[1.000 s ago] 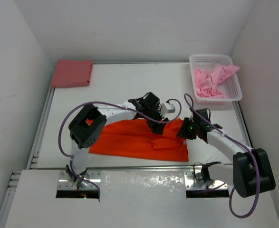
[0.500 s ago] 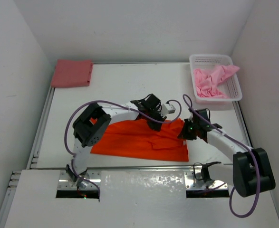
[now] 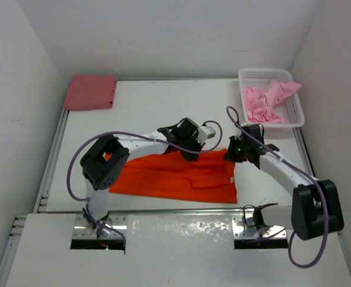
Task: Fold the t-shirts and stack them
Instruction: Fold the other side of the tshirt into a rectangle
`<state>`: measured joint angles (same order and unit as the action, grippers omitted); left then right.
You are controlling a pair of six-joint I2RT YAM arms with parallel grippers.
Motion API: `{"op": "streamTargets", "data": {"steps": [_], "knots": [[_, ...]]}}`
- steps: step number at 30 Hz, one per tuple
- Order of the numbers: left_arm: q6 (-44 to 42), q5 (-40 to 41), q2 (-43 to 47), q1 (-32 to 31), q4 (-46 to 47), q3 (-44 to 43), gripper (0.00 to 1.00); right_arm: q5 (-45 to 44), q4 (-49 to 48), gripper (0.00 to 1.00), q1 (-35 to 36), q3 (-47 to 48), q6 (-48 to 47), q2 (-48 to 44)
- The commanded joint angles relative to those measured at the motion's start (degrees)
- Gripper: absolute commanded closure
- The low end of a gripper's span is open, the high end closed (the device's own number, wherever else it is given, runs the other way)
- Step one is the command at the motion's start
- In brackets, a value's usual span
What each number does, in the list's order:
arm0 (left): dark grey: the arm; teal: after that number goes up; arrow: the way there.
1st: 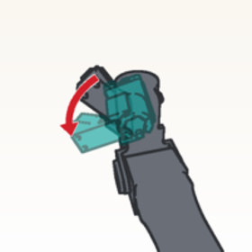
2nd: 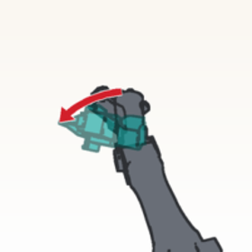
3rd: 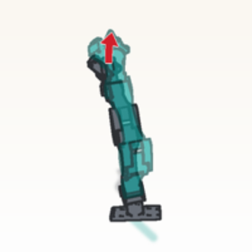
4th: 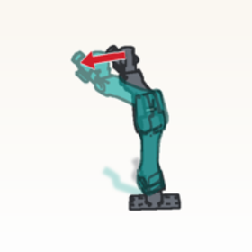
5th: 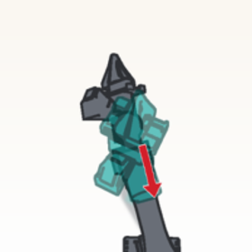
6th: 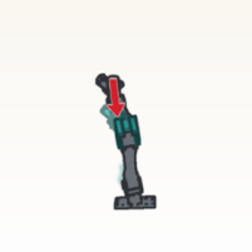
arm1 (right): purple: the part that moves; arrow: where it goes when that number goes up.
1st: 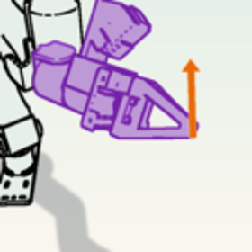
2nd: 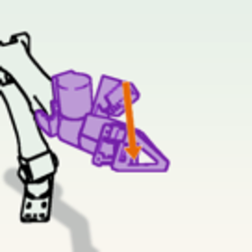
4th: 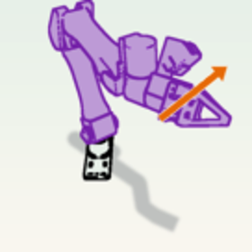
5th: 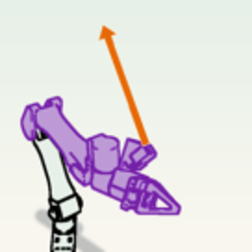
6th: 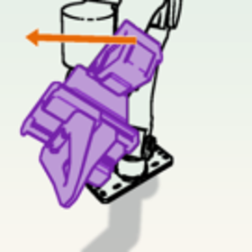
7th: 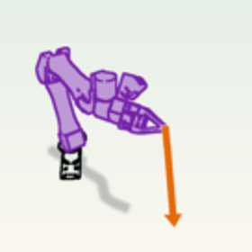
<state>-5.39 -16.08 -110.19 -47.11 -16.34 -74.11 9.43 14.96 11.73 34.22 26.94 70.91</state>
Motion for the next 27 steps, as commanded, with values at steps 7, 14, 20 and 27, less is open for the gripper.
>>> {"op": "streamTargets", "data": {"steps": [7,14,20,27], "knots": [[3.11,8.16,-1.42,1.41,1.49,-0.07,1.00,-2.66,-1.87,1.00,-0.12,8.05,-0.66,10.46],[2.13,4.21,-6.26,1.32,-2.38,-3.06,0.81,-3.62,-0.81,0.78,-0.12,10.69,-2.33,16.35],[1.17,8.87,-6.09,1.67,-5.28,-6.14,0.51,-6.88,3.66,0.52,-0.30,15.08,-4.26,14.97],[1.34,7.46,-3.63,1.67,-5.45,-6.13,0.49,-3.47,4.55,0.51,-0.30,12.02,0.03,5.74]]}}
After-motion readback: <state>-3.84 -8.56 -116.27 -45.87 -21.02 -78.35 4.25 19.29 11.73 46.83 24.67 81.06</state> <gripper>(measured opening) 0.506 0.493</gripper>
